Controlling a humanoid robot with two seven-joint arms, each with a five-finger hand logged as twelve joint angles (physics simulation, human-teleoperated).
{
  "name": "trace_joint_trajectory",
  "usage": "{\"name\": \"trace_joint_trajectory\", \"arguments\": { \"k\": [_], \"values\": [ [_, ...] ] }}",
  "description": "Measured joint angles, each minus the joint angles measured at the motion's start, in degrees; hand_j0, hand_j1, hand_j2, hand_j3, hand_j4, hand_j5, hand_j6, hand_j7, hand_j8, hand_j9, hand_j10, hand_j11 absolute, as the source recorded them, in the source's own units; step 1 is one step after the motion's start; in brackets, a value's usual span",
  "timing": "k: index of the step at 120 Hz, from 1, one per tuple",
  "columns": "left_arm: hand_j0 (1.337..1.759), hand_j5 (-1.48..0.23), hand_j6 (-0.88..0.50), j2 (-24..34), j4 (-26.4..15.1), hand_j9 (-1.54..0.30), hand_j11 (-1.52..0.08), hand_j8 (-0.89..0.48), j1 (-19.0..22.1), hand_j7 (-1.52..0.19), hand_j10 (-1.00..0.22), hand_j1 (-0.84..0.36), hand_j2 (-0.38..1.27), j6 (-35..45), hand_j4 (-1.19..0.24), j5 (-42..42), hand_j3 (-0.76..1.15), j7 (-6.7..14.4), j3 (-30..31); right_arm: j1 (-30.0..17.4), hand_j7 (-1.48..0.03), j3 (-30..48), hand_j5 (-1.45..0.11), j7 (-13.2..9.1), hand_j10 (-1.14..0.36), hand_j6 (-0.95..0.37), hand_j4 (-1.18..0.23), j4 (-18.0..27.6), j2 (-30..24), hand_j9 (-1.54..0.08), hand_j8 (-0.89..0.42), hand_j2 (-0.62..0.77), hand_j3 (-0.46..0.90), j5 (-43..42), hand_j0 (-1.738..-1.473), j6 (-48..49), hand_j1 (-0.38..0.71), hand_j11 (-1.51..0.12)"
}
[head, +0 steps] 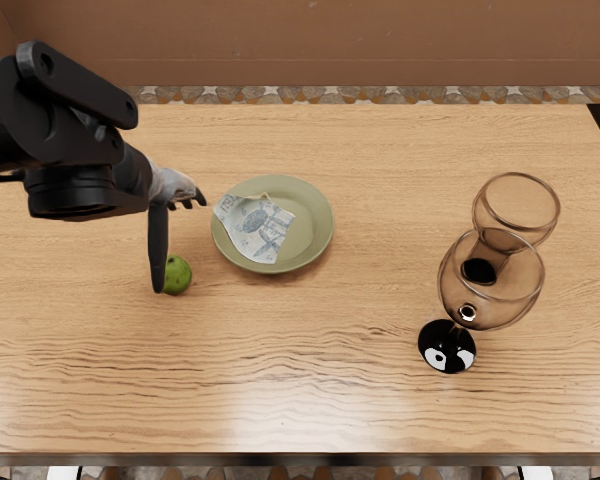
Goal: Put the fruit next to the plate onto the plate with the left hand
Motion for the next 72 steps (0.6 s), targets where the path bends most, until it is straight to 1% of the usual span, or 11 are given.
{"name": "trace_joint_trajectory", "arguments": {
  "k": [7, 11, 24, 50, 72],
  "values": [
    [1.658, -0.08, -0.06, -0.2, -3.3, -0.08, -0.08, -0.06, 0.0, -0.08, -0.06, 0.28, 0.01, 5.9, -0.06, -1.3, 0.0, 1.2, -1.3, 0.0, 0.0, 0.0, 0.0, 0.0, 0.0, 0.0, 0.0, 0.0, 0.0, 0.0, 0.0, 0.0, 0.0, 0.0, -1.658, 0.0, -0.35, 0.0],
    [1.658, -0.08, -0.06, -1.2, -4.7, -0.08, -0.08, -0.06, 0.7, -0.08, -0.06, 0.28, 0.01, 9.3, -0.06, -2.0, 0.0, 1.7, -2.0, 0.0, 0.0, 0.0, 0.0, 0.0, 0.0, 0.0, 0.0, 0.0, 0.0, 0.0, 0.0, 0.0, 0.0, 0.0, -1.658, 0.0, -0.35, 0.0],
    [1.658, -0.08, -0.06, -2.3, -7.1, -0.08, -0.08, -0.06, 2.6, -0.08, -0.06, 0.28, 0.01, 17.9, -0.06, -4.0, 0.0, 2.4, -3.6, 0.0, 0.0, 0.0, 0.0, 0.0, 0.0, 0.0, 0.0, 0.0, 0.0, 0.0, 0.0, 0.0, 0.0, 0.0, -1.658, 0.0, -0.35, 0.0],
    [1.658, -0.09, -0.07, -2.3, -8.2, -0.09, -0.09, -0.07, 6.8, -0.09, -0.07, 0.27, 0.01, 27.3, -0.07, -5.8, 0.0, 2.8, -5.0, 0.0, 0.0, 0.0, 0.0, 0.0, 0.0, 0.0, 0.0, 0.0, 0.0, 0.0, 0.0, 0.0, 0.0, 0.0, -1.658, 0.0, -0.35, 0.0],
    [1.658, -0.12, -0.09, -2.3, -8.1, -0.12, -0.12, -0.09, 9.6, -0.12, -0.09, 0.24, 0.02, 30.3, -0.09, -5.6, 0.0, 2.9, -5.5, 0.0, 0.0, 0.0, 0.0, 0.0, 0.0, 0.0, 0.0, 0.0, 0.0, 0.0, 0.0, 0.0, 0.0, 0.0, -1.658, 0.0, -0.35, 0.0]
  ]
}}
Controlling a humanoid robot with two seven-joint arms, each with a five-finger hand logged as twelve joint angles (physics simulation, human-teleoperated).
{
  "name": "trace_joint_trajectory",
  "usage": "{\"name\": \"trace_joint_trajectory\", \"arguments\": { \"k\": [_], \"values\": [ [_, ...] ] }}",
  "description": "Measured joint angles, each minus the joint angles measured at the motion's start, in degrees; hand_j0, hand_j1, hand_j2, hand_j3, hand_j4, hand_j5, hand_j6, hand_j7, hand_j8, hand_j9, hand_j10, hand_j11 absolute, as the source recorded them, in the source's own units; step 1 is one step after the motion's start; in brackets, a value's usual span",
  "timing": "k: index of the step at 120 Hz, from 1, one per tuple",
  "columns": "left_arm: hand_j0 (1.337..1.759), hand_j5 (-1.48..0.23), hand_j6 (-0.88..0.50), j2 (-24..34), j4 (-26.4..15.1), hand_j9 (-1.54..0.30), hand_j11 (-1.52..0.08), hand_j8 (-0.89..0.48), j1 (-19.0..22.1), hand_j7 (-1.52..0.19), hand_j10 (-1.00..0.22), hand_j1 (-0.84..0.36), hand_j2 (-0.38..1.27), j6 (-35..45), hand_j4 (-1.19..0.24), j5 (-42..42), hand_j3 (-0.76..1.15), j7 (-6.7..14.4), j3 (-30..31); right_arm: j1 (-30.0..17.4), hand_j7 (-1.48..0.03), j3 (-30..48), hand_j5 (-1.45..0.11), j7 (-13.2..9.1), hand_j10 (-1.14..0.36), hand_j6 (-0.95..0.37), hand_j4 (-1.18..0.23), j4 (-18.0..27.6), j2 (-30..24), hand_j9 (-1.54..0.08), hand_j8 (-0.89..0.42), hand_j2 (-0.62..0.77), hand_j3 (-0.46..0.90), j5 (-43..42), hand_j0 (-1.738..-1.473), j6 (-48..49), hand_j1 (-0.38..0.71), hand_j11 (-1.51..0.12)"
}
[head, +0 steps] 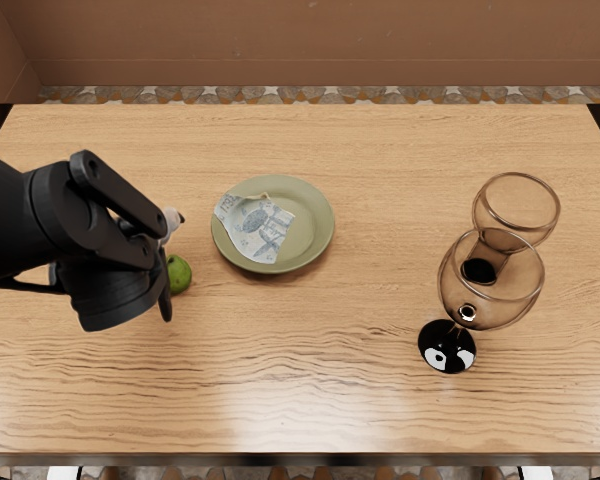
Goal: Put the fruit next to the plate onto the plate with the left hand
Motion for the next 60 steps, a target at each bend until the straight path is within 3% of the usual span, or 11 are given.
{"name": "trace_joint_trajectory", "arguments": {
  "k": [17, 60],
  "values": [
    [1.658, -0.12, -0.1, 0.0, 0.1, -0.12, -0.12, -0.1, 2.1, -0.12, -0.09, 0.24, 0.02, 0.5, -0.09, 0.2, 0.0, 0.0, -1.7, 0.0, 0.0, 0.0, 0.0, 0.0, 0.0, 0.0, 0.0, 0.0, 0.0, 0.0, 0.0, 0.0, 0.0, 0.0, -1.658, 0.0, -0.35, 0.0],
    [1.658, -0.13, -0.1, 0.0, 1.2, -0.13, -0.13, -0.1, 2.3, -0.13, -0.1, 0.23, 0.02, 0.7, -0.1, -0.2, 0.0, 0.0, -2.3, 0.0, 0.0, 0.0, 0.0, 0.0, 0.0, 0.0, 0.0, 0.0, 0.0, 0.0, 0.0, 0.0, 0.0, 0.0, -1.658, 0.0, -0.35, 0.0]
  ]
}}
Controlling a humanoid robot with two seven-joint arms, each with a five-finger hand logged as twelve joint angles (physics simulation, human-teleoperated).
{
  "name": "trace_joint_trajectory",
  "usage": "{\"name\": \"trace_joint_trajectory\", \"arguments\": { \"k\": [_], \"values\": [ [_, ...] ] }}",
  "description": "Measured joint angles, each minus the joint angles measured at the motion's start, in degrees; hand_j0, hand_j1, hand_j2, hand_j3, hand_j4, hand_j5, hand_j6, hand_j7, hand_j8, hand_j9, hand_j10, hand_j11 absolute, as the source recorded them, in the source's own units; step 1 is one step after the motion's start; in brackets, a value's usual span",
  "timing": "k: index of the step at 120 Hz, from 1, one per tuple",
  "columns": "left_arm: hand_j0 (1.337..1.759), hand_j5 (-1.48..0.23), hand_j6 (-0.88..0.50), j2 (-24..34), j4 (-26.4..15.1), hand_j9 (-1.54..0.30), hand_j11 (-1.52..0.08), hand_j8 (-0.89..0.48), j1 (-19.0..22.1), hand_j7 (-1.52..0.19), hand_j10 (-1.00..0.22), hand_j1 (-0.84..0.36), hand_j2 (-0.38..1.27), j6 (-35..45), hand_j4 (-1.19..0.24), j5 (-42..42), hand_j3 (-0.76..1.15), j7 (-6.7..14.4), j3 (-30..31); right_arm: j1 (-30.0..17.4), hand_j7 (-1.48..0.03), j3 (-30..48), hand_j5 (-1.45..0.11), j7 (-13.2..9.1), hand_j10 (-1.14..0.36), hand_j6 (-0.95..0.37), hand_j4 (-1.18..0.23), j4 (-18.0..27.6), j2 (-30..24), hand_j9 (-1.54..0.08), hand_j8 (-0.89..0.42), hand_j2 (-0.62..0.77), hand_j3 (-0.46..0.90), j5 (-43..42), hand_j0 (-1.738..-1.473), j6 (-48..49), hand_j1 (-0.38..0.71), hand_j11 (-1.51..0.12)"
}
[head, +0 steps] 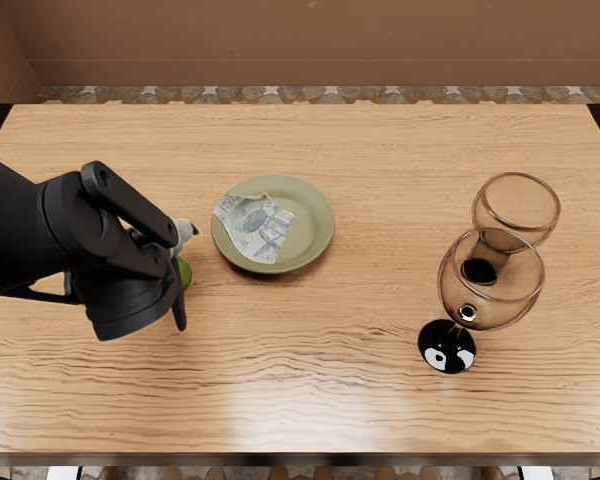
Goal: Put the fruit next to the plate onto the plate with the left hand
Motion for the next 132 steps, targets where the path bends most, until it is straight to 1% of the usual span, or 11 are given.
{"name": "trace_joint_trajectory", "arguments": {
  "k": [15, 24, 54, 71, 76, 93, 132],
  "values": [
    [1.658, -0.15, -0.11, 0.0, 0.7, -0.15, -0.15, -0.11, 0.0, -0.15, -0.11, 0.21, 0.02, 0.0, -0.11, -0.9, 0.0, 0.0, 1.3, 0.0, 0.0, 0.0, 0.0, 0.0, 0.0, 0.0, 0.0, 0.0, 0.0, 0.0, 0.0, 0.0, 0.0, 0.0, -1.658, 0.0, -0.35, 0.0],
    [1.658, -0.16, -0.13, 0.0, 1.4, -0.16, -0.16, -0.13, 1.7, -0.16, -0.13, 0.2, 0.03, 0.0, -0.13, -1.3, 0.0, 0.0, 1.9, 0.0, 0.0, 0.0, 0.0, 0.0, 0.0, 0.0, 0.0, 0.0, 0.0, 0.0, 0.0, 0.0, 0.0, 0.0, -1.658, 0.0, -0.35, 0.0],
    [1.658, -0.18, -0.14, 0.0, 3.6, -0.18, -0.18, -0.14, 1.8, -0.18, -0.14, 0.18, 0.03, 0.0, -0.14, -1.3, 0.0, 0.0, 2.6, 0.0, 0.0, 0.0, 0.0, 0.0, 0.0, 0.0, 0.0, 0.0, 0.0, 0.0, 0.0, 0.0, 0.0, 0.0, -1.658, 0.0, -0.35, 0.0],
    [1.658, -0.2, -0.15, 0.0, 4.8, -0.2, -0.2, -0.15, 4.3, -0.2, -0.15, 0.17, 0.03, 0.0, -0.15, -1.3, 0.0, 0.0, 2.2, 0.0, 0.0, 0.0, 0.0, 0.0, 0.0, 0.0, 0.0, 0.0, 0.0, 0.0, 0.0, 0.0, 0.0, 0.0, -1.658, 0.0, -0.35, 0.0],
    [1.658, -0.2, -0.15, 0.0, 5.3, -0.2, -0.2, -0.15, 6.0, -0.2, -0.15, 0.17, 0.03, 0.0, -0.15, -1.3, 0.0, 0.0, 2.1, 0.0, 0.0, 0.0, 0.0, 0.0, 0.0, 0.0, 0.0, 0.0, 0.0, 0.0, 0.0, 0.0, 0.0, 0.0, -1.658, 0.0, -0.35, 0.0],
    [1.658, -0.21, -0.16, 0.0, 6.3, -0.21, -0.21, -0.16, 7.1, -0.21, -0.16, 0.16, 0.03, 0.0, -0.16, -1.3, 0.0, 0.0, 2.0, 0.0, 0.0, 0.0, 0.0, 0.0, 0.0, 0.0, 0.0, 0.0, 0.0, 0.0, 0.0, 0.0, 0.0, 0.0, -1.658, 0.0, -0.35, 0.0],
    [1.658, -0.21, -0.16, 0.0, 7.8, -0.21, -0.21, -0.16, 6.6, -0.21, -0.16, 0.15, 0.03, 0.0, -0.16, -1.5, 0.0, 0.0, 2.0, 0.0, 0.0, 0.0, 0.0, 0.0, 0.0, 0.0, 0.0, 0.0, 0.0, 0.0, 0.0, 0.0, 0.0, 0.0, -1.658, 0.0, -0.35, 0.0]
  ]
}}
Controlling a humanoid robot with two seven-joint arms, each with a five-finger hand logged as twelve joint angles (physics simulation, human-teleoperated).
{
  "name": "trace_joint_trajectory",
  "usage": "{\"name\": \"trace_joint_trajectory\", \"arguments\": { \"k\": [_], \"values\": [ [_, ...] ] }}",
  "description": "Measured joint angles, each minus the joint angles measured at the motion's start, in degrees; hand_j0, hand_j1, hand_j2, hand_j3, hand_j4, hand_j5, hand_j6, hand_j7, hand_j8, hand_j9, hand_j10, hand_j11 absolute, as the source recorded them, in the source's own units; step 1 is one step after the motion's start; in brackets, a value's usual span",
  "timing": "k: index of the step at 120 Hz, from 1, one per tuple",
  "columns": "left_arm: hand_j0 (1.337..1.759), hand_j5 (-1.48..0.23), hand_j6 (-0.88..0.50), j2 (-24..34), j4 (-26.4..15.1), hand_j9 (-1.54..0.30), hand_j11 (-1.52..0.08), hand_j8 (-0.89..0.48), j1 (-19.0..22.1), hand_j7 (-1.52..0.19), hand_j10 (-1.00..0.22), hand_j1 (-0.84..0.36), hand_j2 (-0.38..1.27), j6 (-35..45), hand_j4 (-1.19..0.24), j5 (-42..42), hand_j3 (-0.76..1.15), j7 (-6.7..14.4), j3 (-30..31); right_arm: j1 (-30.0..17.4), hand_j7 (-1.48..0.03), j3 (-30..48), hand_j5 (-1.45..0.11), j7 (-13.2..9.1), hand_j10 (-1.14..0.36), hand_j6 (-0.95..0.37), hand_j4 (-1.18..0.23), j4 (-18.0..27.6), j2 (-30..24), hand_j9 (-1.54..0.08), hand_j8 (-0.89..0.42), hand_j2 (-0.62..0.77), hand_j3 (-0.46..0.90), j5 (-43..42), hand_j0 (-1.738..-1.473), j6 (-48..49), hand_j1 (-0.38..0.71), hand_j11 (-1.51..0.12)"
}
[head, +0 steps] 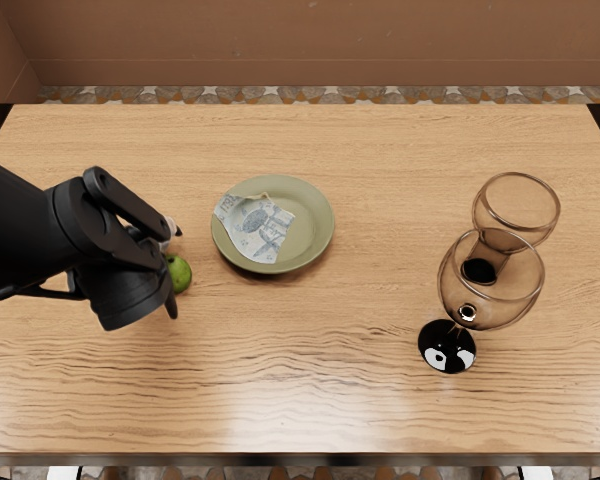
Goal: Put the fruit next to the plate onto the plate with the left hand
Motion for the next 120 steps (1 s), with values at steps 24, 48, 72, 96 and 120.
{"name": "trace_joint_trajectory", "arguments": {
  "k": [24, 48, 72, 96, 120],
  "values": [
    [1.658, -0.26, -0.2, 0.0, 0.6, -0.26, -0.26, -0.2, 0.8, -0.26, -0.2, 0.11, 0.04, 0.0, -0.2, 0.0, 0.0, 0.0, 0.0, 0.0, 0.0, 0.0, 0.0, 0.0, 0.0, 0.0, 0.0, 0.0, 0.0, 0.0, 0.0, 0.0, 0.0, 0.0, -1.658, 0.0, -0.35, 0.0],
    [1.658, -0.3, -0.23, 0.0, 1.3, -0.3, -0.3, -0.23, 0.8, -0.3, -0.23, 0.07, 0.05, 0.0, -0.23, 0.0, 0.0, 0.0, -0.4, 0.0, 0.0, 0.0, 0.0, 0.0, 0.0, 0.0, 0.0, 0.0, 0.0, 0.0, 0.0, 0.0, 0.0, 0.0, -1.658, 0.0, -0.35, 0.0],
    [1.658, -0.32, -0.25, 0.0, 1.6, -0.32, -0.32, -0.25, 0.8, -0.32, -0.25, 0.05, 0.05, 0.0, -0.25, -0.1, 0.0, 0.0, -0.7, 0.0, 0.0, 0.0, 0.0, 0.0, 0.0, 0.0, 0.0, 0.0, 0.0, 0.0, 0.0, 0.0, 0.0, 0.0, -1.658, 0.0, -0.35, 0.0],
    [1.658, -0.37, -0.29, 0.0, 1.6, -0.37, -0.37, -0.29, 0.8, -0.37, -0.29, 0.01, 0.06, 0.0, -0.29, -0.2, 0.0, 0.0, -0.7, 0.0, 0.0, 0.0, 0.0, 0.0, 0.0, 0.0, 0.0, 0.0, 0.0, 0.0, 0.0, 0.0, 0.0, 0.0, -1.658, 0.0, -0.35, 0.0],
    [1.658, -0.43, -0.33, 0.0, 1.6, -0.43, -0.43, -0.33, 0.8, -0.43, -0.33, -0.04, 0.07, 0.0, -0.33, -0.5, 0.0, 0.0, -0.8, 0.0, 0.0, 0.0, 0.0, 0.0, 0.0, 0.0, 0.0, 0.0, 0.0, 0.0, 0.0, 0.0, 0.0, 0.0, -1.658, 0.0, -0.35, 0.0]
  ]
}}
